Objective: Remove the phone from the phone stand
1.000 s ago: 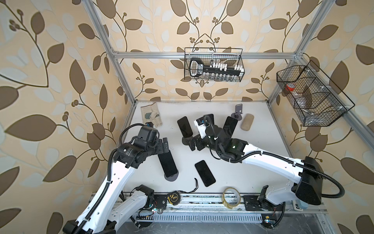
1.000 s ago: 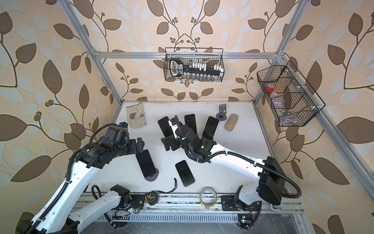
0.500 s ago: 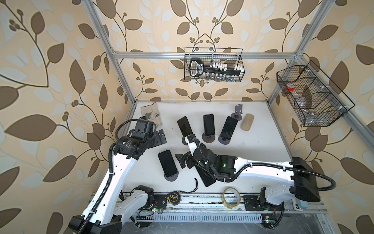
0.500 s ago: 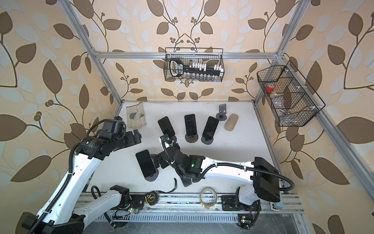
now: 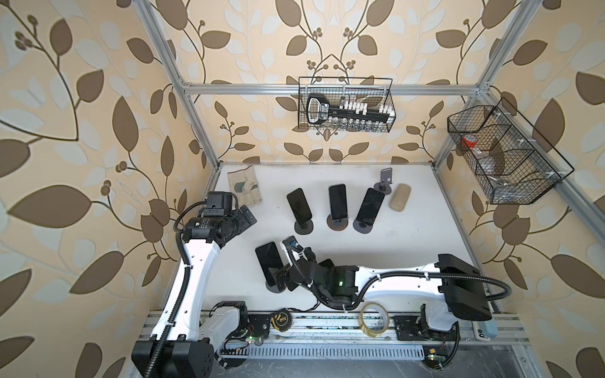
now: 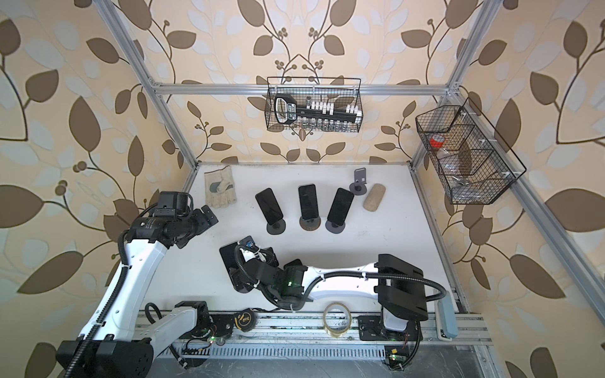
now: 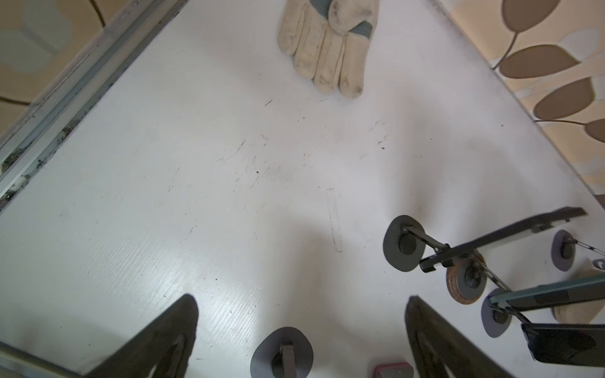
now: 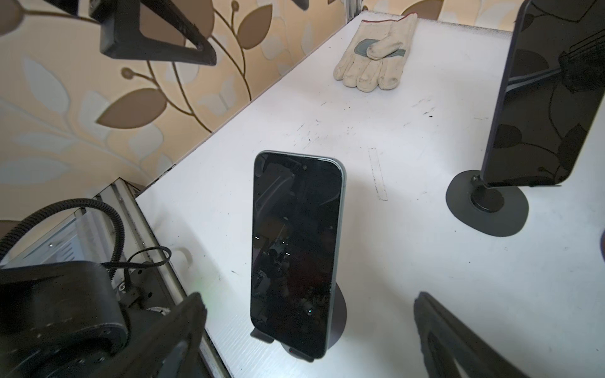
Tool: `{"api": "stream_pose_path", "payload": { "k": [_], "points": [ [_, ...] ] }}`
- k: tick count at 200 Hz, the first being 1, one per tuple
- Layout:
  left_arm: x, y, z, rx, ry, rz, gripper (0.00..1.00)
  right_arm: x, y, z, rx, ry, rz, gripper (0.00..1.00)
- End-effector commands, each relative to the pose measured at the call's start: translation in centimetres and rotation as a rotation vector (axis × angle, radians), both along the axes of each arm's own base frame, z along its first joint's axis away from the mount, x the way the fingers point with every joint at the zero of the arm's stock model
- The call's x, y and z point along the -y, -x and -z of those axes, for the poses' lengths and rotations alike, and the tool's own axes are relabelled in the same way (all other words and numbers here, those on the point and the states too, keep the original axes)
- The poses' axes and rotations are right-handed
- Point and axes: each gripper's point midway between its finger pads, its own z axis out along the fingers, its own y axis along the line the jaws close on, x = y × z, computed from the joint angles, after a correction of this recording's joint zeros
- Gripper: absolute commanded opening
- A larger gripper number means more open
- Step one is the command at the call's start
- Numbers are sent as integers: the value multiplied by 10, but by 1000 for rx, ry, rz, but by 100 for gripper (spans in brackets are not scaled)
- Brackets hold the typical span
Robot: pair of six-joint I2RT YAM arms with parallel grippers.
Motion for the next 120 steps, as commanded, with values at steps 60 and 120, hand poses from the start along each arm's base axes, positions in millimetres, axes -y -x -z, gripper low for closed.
{"api": "stream_pose_path", "payload": {
  "k": [60, 120],
  "points": [
    [-49, 26, 59, -210, 36, -392, 99, -35, -15, 12, 32, 61, 105, 100],
    [-45, 28, 81, -288, 128, -395, 99, -50, -25, 30, 53, 138, 154, 100]
  ]
}}
